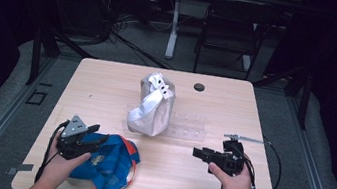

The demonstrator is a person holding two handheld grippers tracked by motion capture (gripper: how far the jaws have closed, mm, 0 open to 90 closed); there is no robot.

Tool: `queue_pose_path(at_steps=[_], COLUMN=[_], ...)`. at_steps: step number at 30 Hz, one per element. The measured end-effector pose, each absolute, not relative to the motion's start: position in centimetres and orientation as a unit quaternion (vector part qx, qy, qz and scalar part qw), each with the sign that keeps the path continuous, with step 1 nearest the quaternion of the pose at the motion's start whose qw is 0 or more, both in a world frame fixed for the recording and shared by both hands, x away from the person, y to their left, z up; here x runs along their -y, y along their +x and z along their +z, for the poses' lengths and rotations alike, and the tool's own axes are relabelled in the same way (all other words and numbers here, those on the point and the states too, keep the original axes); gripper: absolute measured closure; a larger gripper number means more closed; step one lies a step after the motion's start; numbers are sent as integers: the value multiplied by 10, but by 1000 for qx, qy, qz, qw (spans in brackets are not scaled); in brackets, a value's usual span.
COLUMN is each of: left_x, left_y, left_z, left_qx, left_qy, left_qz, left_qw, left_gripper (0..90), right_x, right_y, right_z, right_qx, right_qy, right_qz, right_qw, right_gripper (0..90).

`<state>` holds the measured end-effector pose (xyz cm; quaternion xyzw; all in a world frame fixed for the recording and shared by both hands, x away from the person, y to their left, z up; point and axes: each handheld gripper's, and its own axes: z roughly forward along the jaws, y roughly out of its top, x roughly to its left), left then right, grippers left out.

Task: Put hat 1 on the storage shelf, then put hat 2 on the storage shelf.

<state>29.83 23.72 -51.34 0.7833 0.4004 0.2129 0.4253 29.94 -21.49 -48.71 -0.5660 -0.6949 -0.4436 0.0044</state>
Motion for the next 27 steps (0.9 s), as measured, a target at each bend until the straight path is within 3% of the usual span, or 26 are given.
queue_pose_path(at_steps=[5, 14, 27], left_x=[-261, -278, -282], left_y=[296, 300, 295], left_z=[-523, -543, -545], left_qx=[-427, -446, -450], left_qy=[775, 783, 785], left_qz=[214, 214, 217], left_qw=[414, 376, 367], left_gripper=[479, 470, 443], right_x=[217, 210, 199], right_y=[284, 282, 286], right_z=[-512, -532, -540], right_qx=[690, 688, 690], right_qy=[-568, -564, -562], right_qz=[-446, -451, -456], right_qw=[-38, -65, -12], right_gripper=[539, 544, 544])
